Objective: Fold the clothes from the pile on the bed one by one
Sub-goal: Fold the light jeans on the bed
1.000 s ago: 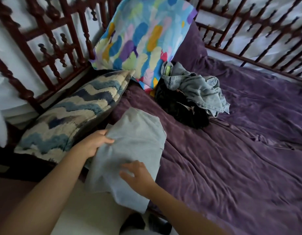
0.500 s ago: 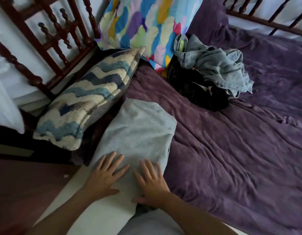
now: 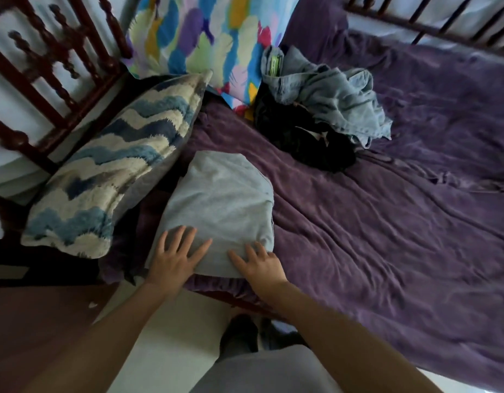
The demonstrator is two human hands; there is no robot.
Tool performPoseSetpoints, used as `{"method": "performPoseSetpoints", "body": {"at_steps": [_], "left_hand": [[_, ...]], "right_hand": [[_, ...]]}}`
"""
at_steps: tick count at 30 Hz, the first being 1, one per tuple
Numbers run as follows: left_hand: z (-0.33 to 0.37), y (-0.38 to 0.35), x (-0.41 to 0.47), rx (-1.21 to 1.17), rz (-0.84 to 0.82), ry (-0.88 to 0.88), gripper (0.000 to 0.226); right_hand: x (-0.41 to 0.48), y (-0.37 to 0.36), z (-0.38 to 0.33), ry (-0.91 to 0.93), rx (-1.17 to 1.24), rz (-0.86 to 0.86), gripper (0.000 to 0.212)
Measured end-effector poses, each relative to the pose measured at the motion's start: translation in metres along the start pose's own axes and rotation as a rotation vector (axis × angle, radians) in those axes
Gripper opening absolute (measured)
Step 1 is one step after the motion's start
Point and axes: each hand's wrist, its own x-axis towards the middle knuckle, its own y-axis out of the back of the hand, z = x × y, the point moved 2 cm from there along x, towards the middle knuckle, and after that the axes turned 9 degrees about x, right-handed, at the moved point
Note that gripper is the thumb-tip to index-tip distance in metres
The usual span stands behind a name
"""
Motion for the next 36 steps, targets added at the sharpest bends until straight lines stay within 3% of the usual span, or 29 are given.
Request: {"method": "performPoseSetpoints", "body": {"at_steps": [2,3,9,10,12,13,15,18,24,32,36], "left_hand": [[0.0,0.009,0.018,-0.166,-0.156,0.035,0.102],[0.002,0.017,0.026,-0.225,-0.175,0.057,0.111],[0.049,0.05,0.057,-0.342,0.009,-0.106,0.144],[0.058,0.058,0.065,-0.328,0.039,-0.149,0.132],[0.076,0.079,0.085,-0.285,0.207,-0.205,0.084],[0.086,0.091,0.099,-0.292,0.259,-0.212,0.073],[0.105,0.121,0.129,-0.319,0.294,-0.263,0.082],[0.141,0.171,0.167,-0.292,0.461,-0.377,0.065],[0.251,0.259,0.196,-0.248,0.699,-0.592,0.054],[0.449,0.349,0.189,-0.237,0.786,-0.849,0.088],[0.53,0.385,0.18,-0.313,0.818,-0.944,0.055]], "right_hand": [[0.001,0.027,0.017,-0.01,0.0,0.052,0.065],[0.0,0.038,0.026,-0.014,0.043,0.022,0.06],[-0.021,0.076,0.091,-0.126,0.151,0.046,0.052],[-0.031,0.081,0.1,-0.141,0.145,0.045,0.05],[-0.057,0.086,0.123,-0.198,0.117,0.047,0.048],[-0.071,0.088,0.137,-0.242,0.118,0.06,0.048],[-0.105,0.094,0.165,-0.344,0.152,0.082,0.052],[-0.164,0.101,0.205,-0.473,0.218,0.165,0.057],[-0.3,0.089,0.265,-0.633,0.28,0.351,0.056],[-0.497,0.032,0.329,-0.85,0.293,0.507,0.055],[-0.574,0.013,0.349,-0.966,0.294,0.544,0.053]]}}
